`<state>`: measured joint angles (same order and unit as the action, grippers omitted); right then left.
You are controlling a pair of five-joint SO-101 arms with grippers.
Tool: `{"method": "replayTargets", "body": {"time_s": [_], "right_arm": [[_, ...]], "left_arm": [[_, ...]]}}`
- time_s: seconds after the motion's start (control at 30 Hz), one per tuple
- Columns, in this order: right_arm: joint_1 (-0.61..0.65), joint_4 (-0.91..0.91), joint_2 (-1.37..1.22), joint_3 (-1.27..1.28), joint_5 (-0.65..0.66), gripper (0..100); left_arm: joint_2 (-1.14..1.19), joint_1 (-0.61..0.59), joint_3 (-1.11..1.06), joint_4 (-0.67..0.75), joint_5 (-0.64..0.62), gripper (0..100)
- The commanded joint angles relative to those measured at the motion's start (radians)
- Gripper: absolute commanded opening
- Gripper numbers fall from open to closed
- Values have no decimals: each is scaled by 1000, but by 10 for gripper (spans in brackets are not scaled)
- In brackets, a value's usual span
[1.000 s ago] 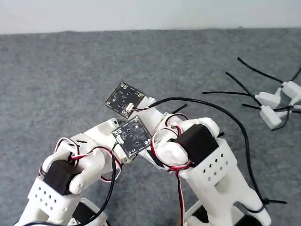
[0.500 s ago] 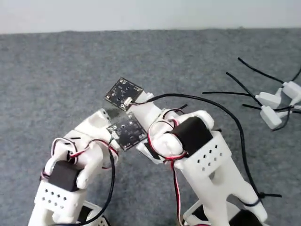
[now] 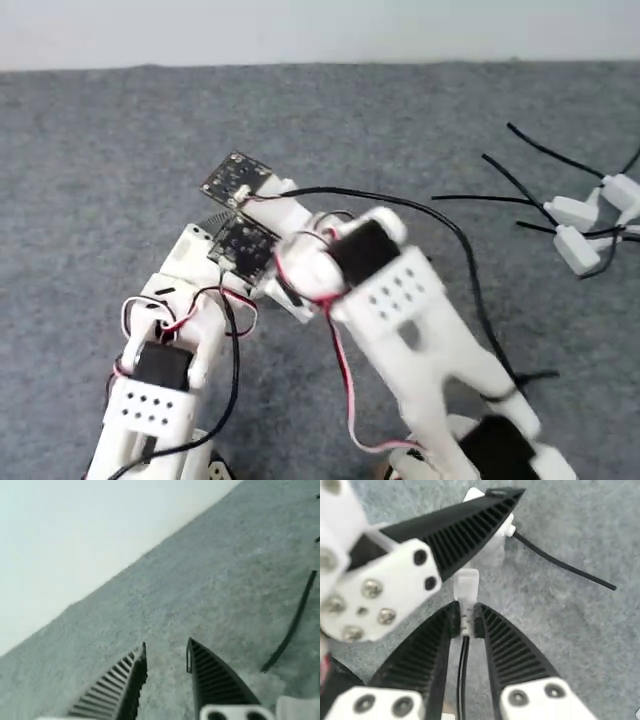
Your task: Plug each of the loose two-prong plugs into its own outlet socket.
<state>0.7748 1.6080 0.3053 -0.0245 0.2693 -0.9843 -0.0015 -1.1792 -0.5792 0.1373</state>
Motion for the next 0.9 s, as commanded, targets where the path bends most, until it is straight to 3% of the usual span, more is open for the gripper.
{"method": "replayTargets", "body": {"time_s": [0.0, 0.87], "right_arm": [[5, 33, -27, -84, 8, 8], [5, 36, 36, -63, 0, 8]], "left_arm": [[51, -353, -8, 98, -207, 126], [52, -305, -30, 106, -161, 126]]}}
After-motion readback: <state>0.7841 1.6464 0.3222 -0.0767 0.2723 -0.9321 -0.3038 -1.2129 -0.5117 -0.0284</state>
